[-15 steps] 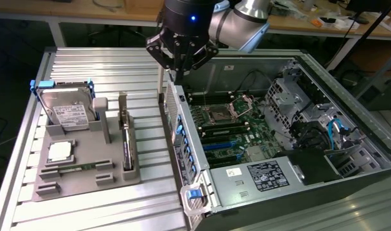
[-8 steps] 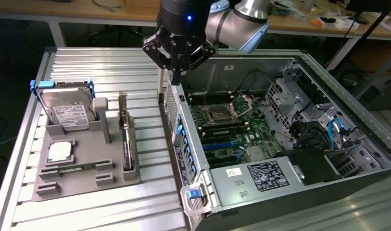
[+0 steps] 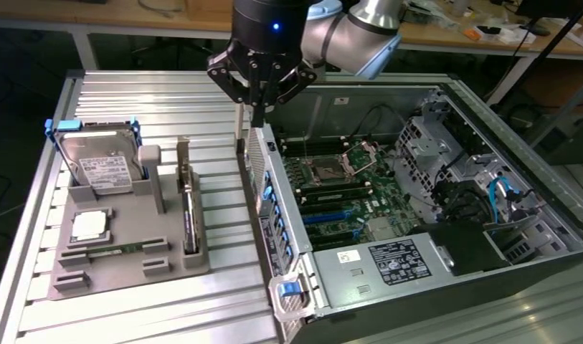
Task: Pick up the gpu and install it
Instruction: 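Reach for the gpu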
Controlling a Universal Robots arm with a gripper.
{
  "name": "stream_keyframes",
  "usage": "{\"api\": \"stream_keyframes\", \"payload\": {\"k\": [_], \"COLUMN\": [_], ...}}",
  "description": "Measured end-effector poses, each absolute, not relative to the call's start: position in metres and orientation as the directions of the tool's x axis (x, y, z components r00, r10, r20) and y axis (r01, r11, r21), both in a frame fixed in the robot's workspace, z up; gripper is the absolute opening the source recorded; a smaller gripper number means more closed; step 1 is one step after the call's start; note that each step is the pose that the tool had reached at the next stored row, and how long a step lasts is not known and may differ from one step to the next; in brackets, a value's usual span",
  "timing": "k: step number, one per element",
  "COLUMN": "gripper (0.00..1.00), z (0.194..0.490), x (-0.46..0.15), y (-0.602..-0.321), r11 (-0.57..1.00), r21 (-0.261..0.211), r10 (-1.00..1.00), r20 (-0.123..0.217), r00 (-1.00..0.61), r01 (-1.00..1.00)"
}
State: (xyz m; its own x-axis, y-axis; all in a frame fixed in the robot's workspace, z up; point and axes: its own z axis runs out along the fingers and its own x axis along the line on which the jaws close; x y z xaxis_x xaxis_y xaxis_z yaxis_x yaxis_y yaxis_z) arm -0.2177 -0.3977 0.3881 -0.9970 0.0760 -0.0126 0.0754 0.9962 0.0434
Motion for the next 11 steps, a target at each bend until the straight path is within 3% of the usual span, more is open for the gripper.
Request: {"api": "stream_keyframes", "payload": {"k": [11], "gripper": [0.11], "z": [0.3878], "x": [-0.2259], "y": [-0.3976], "r11": [0.996], "r21": [0.043], "r10": [0.076], "r20": [-0.011], "r00": [-0.997], "r01": [0.076]}}
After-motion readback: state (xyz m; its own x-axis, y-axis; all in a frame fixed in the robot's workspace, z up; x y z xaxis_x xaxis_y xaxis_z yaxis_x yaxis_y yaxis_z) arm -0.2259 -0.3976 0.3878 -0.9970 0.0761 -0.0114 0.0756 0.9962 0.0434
